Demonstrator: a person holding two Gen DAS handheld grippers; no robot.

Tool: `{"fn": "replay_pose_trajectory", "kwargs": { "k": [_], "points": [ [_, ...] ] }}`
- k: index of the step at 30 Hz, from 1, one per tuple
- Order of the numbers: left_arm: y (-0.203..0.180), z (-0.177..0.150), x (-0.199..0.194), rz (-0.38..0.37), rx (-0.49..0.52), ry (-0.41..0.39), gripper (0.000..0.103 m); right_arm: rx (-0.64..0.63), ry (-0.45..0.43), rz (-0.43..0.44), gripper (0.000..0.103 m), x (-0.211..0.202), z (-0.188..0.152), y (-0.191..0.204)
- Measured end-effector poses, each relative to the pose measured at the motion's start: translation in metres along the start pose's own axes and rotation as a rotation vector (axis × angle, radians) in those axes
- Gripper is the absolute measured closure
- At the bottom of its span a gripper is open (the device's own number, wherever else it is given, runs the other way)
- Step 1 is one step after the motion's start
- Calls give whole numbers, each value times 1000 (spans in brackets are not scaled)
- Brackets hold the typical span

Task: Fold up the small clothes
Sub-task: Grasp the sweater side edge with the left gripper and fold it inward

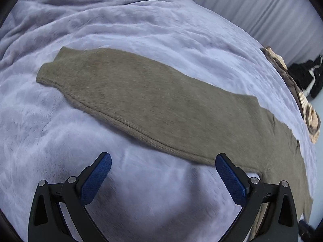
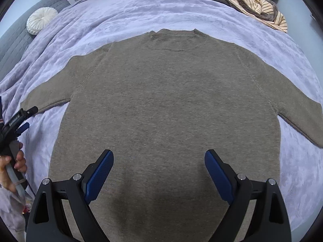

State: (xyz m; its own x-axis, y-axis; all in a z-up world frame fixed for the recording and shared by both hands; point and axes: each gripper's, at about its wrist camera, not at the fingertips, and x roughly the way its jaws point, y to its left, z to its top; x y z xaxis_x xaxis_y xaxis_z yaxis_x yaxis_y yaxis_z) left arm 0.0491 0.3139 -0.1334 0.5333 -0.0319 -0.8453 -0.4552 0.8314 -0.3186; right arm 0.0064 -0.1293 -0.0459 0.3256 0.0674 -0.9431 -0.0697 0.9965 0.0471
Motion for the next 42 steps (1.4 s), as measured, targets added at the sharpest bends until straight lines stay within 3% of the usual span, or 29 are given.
{"fn": "replay_pose_trajectory", "kwargs": {
  "k": [3, 5, 6, 7, 8, 9, 11, 15, 21, 25, 29, 32, 35, 36, 38, 39, 40, 42],
  "points": [
    [20, 18, 8, -80, -90, -32, 0, -21, 18, 3, 10, 5, 1, 13],
    [26, 28, 9, -87, -126, -80, 13, -30, 28, 6, 10, 8, 2, 21],
    [29, 33, 10, -81, -143, -95, 38, -34, 31, 10, 10, 9, 3, 24],
    [33, 37, 14, -85, -162, -91, 71, -37, 31, 15, 10, 9, 4, 26],
    [35, 39, 20, -109, -185, -75, 88, -40, 30, 22, 10, 9, 4, 29],
    [39, 42, 24, -143, -207, -68, 97, -42, 26, 30, 10, 8, 4, 30],
    [40, 42, 22, -180, -216, -91, 97, -45, 16, 52, 10, 6, 3, 32],
    [3, 45, -7, -233, -66, -196, 97, -36, -20, 86, 10, 1, 1, 28],
    [-110, 43, -49, -395, 197, -247, 97, 47, -99, 147, 10, -15, -2, -1],
    [-209, 15, -56, -458, 388, -195, 97, 111, -138, 153, 10, -24, -7, -29],
    [-296, -27, -42, -467, 531, -105, 97, 205, -155, 160, 10, -27, -14, -66],
    [-338, -68, -26, -439, 619, -35, 97, 275, -154, 156, 10, -25, -20, -94],
    [-357, -103, -4, -381, 685, 51, 96, 321, -133, 144, 10, -19, -27, -118],
    [-357, -111, 0, -376, 693, 72, 93, 332, -126, 144, 10, -16, -28, -125],
    [-346, -122, 3, -375, 697, 102, 56, 340, -115, 136, 10, -12, -29, -136],
    [-337, -125, -3, -369, 689, 84, 27, 335, -119, 132, 10, -10, -28, -140],
    [-326, -127, -11, -366, 680, 38, 23, 322, -134, 129, 10, -11, -26, -140],
    [-300, -125, -32, -362, 672, -44, 23, 271, -175, 122, 10, -13, -19, -135]
  ]
}}
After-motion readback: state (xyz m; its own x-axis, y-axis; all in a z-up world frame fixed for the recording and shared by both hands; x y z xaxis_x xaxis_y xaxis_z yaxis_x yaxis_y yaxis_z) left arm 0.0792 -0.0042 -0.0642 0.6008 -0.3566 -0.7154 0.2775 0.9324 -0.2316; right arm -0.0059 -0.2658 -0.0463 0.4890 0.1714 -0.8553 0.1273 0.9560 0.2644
